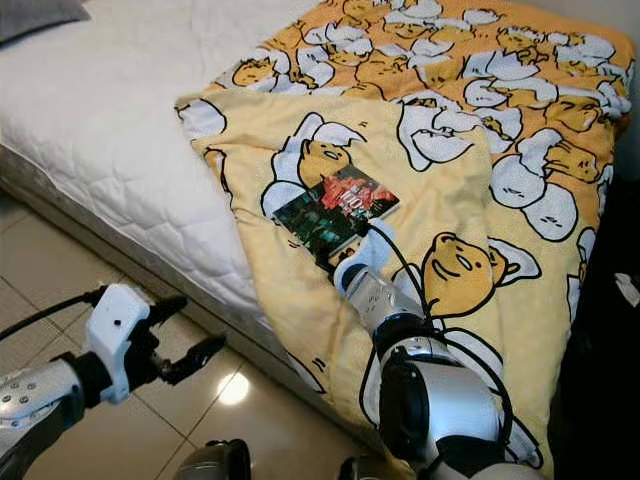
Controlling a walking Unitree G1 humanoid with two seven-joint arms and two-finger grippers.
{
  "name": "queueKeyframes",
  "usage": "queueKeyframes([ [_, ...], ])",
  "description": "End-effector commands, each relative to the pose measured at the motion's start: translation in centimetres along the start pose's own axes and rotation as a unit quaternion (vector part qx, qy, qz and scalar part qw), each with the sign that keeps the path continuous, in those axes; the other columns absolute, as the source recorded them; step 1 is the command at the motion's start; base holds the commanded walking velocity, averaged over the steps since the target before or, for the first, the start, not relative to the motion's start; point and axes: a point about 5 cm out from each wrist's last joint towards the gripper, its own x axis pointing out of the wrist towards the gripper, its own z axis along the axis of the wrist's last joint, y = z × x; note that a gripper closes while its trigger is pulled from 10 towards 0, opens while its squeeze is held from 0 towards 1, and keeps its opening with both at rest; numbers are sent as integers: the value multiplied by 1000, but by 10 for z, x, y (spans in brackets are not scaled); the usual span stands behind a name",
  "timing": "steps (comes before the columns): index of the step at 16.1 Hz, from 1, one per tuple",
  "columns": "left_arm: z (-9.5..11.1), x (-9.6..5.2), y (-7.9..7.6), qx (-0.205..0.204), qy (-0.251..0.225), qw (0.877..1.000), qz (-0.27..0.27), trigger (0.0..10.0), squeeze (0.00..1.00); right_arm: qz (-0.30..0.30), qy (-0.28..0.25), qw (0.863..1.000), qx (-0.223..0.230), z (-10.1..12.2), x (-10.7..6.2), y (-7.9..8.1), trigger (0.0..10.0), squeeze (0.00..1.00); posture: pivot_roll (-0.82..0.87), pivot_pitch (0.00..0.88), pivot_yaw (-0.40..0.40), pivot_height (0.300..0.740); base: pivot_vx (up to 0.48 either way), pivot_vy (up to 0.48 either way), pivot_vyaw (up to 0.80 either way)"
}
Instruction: Clean up the room
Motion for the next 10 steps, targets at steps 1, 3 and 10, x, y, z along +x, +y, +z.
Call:
queueKeyframes([
  [1, 2, -5, 0, 2, 2, 1000, 2, 10000, 0, 24, -11, 1000, 12, 4, 2, 9, 10000, 1000, 95, 197, 18, 740, 0, 0, 0],
  [3, 1, -6, -3, 0, 3, 1000, 2, 10000, 0, 37, -12, 999, 5, 6, 2, 14, 10000, 1000, 93, 193, 14, 740, 0, 0, 0],
  [10, 0, -9, -6, -4, 8, 1000, 3, 10000, 0, 38, -2, 999, -3, 1, 3, 16, 10000, 1000, 106, 192, 9, 740, 0, 0, 0],
])
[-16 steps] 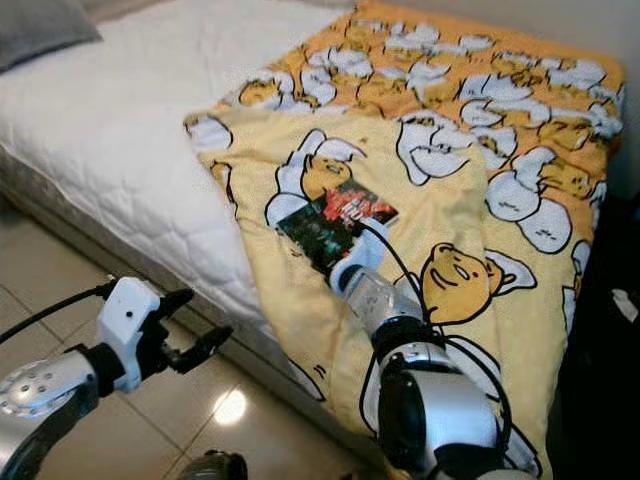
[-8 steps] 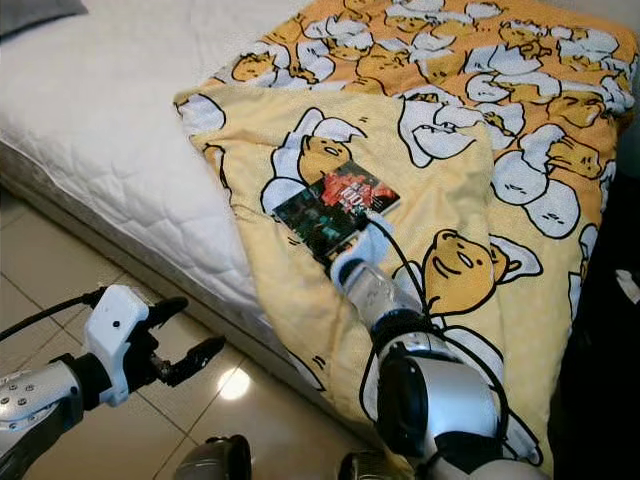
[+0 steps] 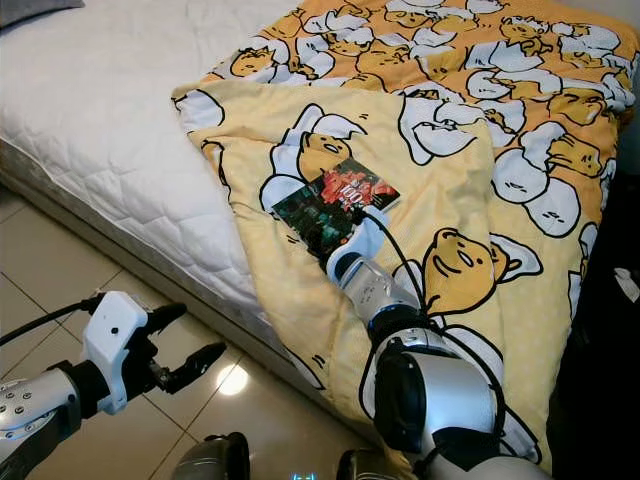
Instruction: Clean up the room
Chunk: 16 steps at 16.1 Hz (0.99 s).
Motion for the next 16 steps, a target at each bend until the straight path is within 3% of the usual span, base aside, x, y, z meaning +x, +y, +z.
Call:
queueKeyframes([
  [1, 0, -5, 1, 1, 8, 1000, 1, 10000, 0, -9, 11, 1000, -5, -6, 0, -1, 10000, 1000, 112, 198, 15, 740, 0, 0, 0],
  [9, 4, -12, 1, 7, 13, 1000, -7, 10000, 0, -20, 16, 1000, 19, -15, -1, -6, 10000, 1000, 147, 248, 26, 740, 0, 0, 0],
  [11, 4, -15, 0, 5, 17, 1000, -8, 10000, 0, -21, 12, 999, 24, -15, -1, -6, 10000, 929, 153, 257, 30, 740, 0, 0, 0],
  [12, 3, -16, -1, 4, 20, 1000, -9, 10000, 0, -20, 10, 999, 27, -15, 0, -5, 10000, 388, 156, 258, 31, 740, 0, 0, 0],
  [13, 3, -16, -2, 5, 21, 1000, -10, 10000, 0, -16, 4, 999, 40, -14, 1, -1, 10000, 227, 160, 256, 31, 740, 0, 0, 0],
  [14, 3, -16, 0, 5, 21, 1000, -8, 10000, 0, 0, -12, 998, 65, -7, 2, 6, 10000, 0, 159, 255, 28, 740, 0, 0, 0],
  [16, 3, -16, 0, 4, 16, 1000, -1, 10000, 0, 31, -54, 990, 126, 12, 4, 15, 10000, 0, 155, 244, 18, 740, 0, 0, 0],
])
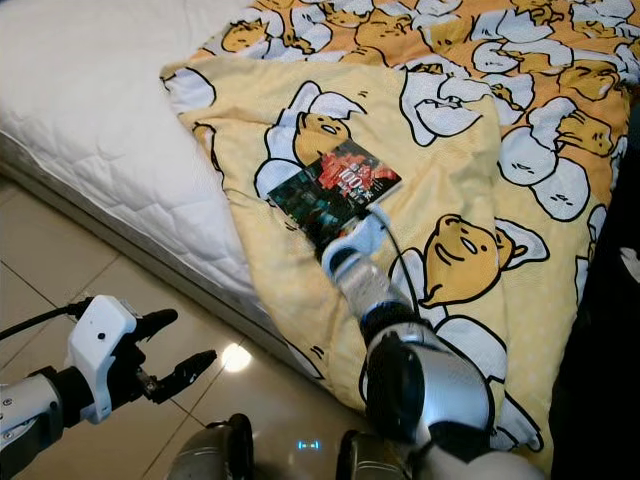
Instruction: Clean up the room
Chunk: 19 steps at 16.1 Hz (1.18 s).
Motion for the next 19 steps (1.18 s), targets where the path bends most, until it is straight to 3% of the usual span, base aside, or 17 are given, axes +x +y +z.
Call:
queueKeyframes([
  [1, 1, -3, 0, 0, -4, 1000, 6, 10000, 0, 12, -15, 999, 31, 4, 1, 4, 10000, 0, 155, 237, 13, 740, 0, 0, 0],
  [10, 6, -9, -3, 1, -19, 1000, 23, 10000, 0, 0, -14, 999, 49, -4, 2, 7, 10000, 0, 193, 241, -1, 740, 0, 0, 0],
  [11, 8, -11, -3, 3, -22, 999, 25, 10000, 0, -4, -13, 999, 52, -6, 2, 6, 8157, 0, 208, 268, 3, 740, 0, 0, 0],
  [12, 12, -16, -2, 8, -30, 999, 31, 10000, 0, -4, -11, 998, 56, -8, 2, 5, 0, 0, 213, 287, 1, 740, 0, 0, 0],
  [19, 14, -19, -1, 7, -40, 998, 50, 10000, 0, -28, -4, 998, 64, -17, 1, -1, 0, 0, 204, 322, -29, 740, 0, 0, 0],
])
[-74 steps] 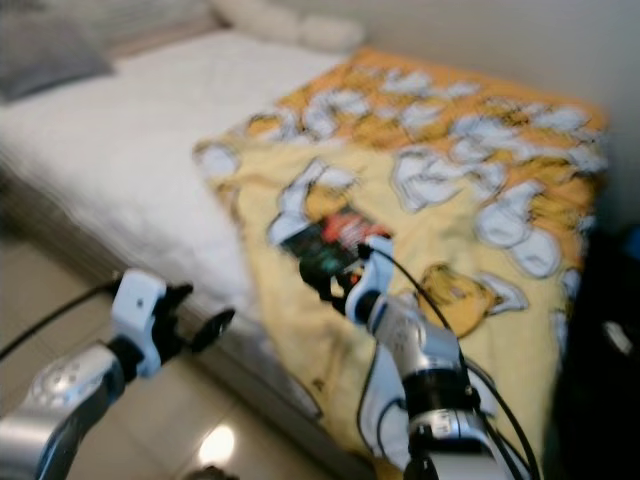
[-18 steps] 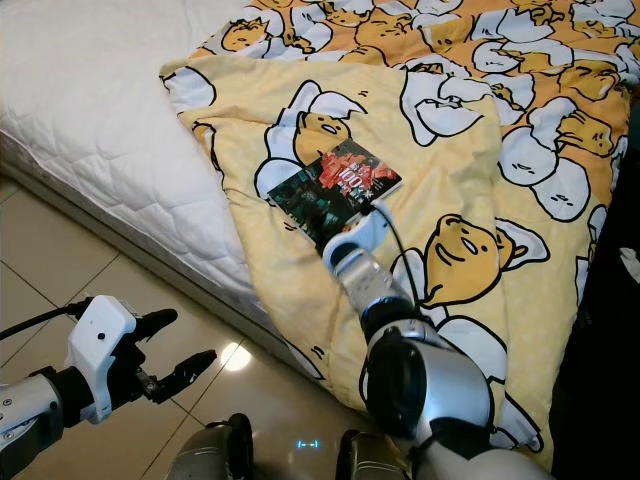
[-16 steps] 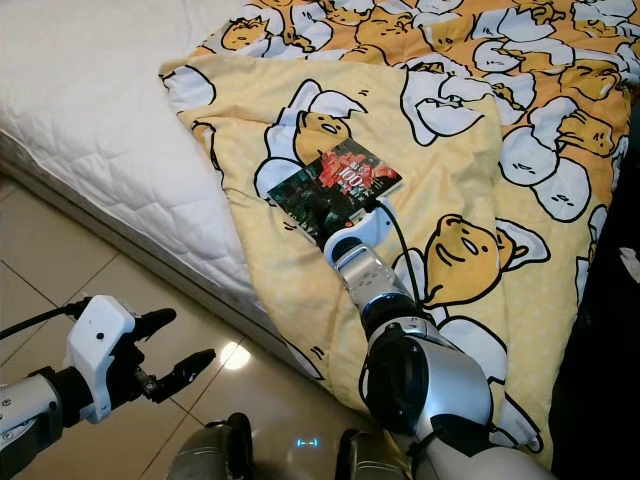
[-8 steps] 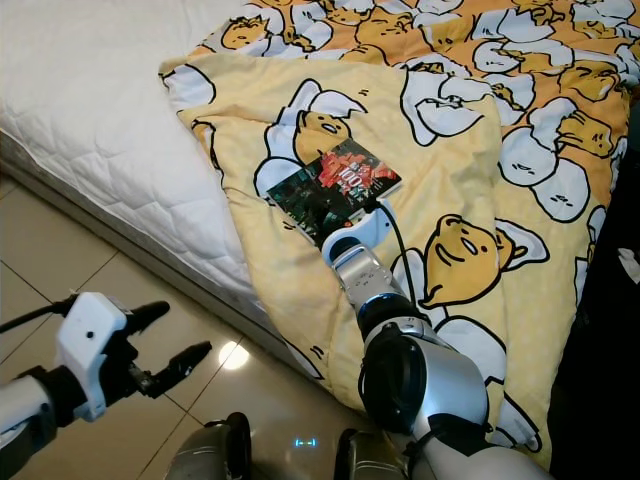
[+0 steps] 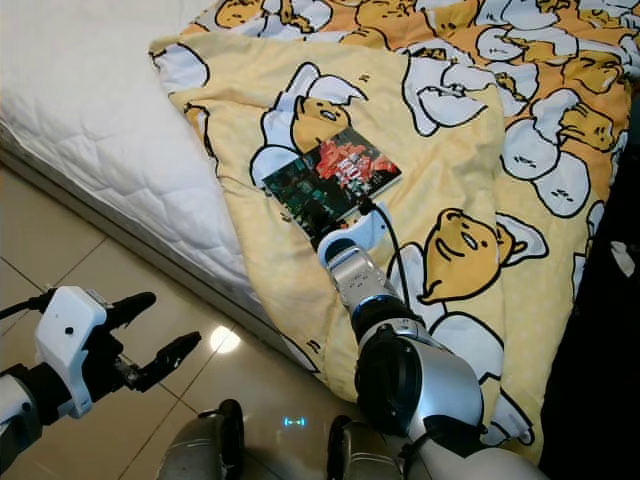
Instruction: Clean up the room
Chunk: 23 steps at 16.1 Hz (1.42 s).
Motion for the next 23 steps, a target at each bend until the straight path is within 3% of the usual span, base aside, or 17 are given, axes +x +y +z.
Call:
queueKeyframes([
  [1, 0, -2, -5, -3, 1, 1000, -2, 10000, 0, -25, 16, 999, 12, -11, -3, -11, 0, 0, 209, 319, -32, 740, 0, 0, 0],
  [8, -2, -2, -6, -8, -2, 1000, 5, 10000, 0, 14, 11, 999, 34, -11, -3, -9, 0, 0, 204, 306, -36, 740, 0, 0, 0],
  [18, -4, 2, -9, -8, 0, 1000, 1, 10000, 0, 16, 13, 999, 38, -12, -4, -12, 0, 0, 197, 291, -40, 740, 0, 0, 0],
  [23, 1, 17, -6, -15, -34, 999, 16, 10000, 0, 57, -6, 998, 5, 8, -3, -4, 0, 0, 138, 209, -35, 740, 0, 0, 0],
])
